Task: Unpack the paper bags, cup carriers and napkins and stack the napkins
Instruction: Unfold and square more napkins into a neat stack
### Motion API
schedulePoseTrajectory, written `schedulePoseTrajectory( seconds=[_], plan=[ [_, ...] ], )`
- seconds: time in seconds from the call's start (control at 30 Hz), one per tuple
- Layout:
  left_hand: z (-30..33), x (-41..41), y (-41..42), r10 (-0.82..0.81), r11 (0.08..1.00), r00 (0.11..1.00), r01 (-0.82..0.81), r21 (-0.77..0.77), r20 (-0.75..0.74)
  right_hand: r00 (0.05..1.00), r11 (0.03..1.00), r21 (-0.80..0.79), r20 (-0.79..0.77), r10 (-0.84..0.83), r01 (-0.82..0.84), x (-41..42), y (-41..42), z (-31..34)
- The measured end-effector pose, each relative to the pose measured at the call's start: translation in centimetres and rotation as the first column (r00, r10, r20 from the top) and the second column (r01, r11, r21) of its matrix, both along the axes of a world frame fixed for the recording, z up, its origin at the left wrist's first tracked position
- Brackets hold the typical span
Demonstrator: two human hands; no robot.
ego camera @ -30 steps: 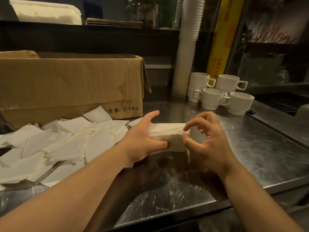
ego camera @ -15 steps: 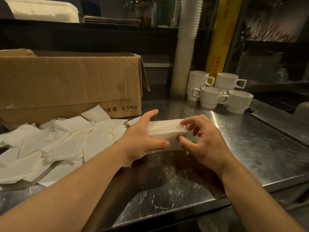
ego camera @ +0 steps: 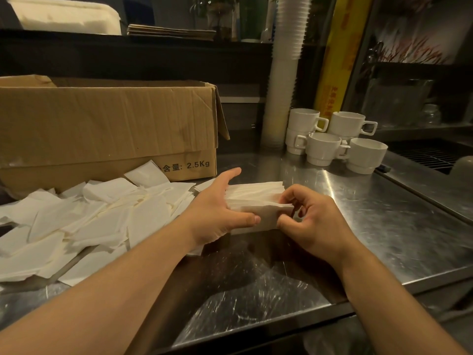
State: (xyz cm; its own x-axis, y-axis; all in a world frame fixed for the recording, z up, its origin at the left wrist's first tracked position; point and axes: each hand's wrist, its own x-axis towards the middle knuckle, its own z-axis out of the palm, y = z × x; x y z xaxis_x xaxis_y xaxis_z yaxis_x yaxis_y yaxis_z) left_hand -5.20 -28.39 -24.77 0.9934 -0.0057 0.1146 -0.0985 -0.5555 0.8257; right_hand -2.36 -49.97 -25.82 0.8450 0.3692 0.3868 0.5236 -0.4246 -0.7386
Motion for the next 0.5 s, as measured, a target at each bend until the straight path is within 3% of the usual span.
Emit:
schedulePoseTrajectory(
  seconds=[0.23,0.5],
  plan=[
    [0.28,-0.22,-0.11,-0.005,1.0,1.0,0.005,0.014,-0.009,1.0,0.999,0.029,0.005,0.014,-0.014,-0.06,-0.02,-0.08],
    [0.14,-0.14,0.05,-0.011,1.0,1.0,0.01,-0.024,-0.009,0.989,0.998,-0.013,0.138,-0.059,0.061,0.46,0.22,-0.33]
  ],
)
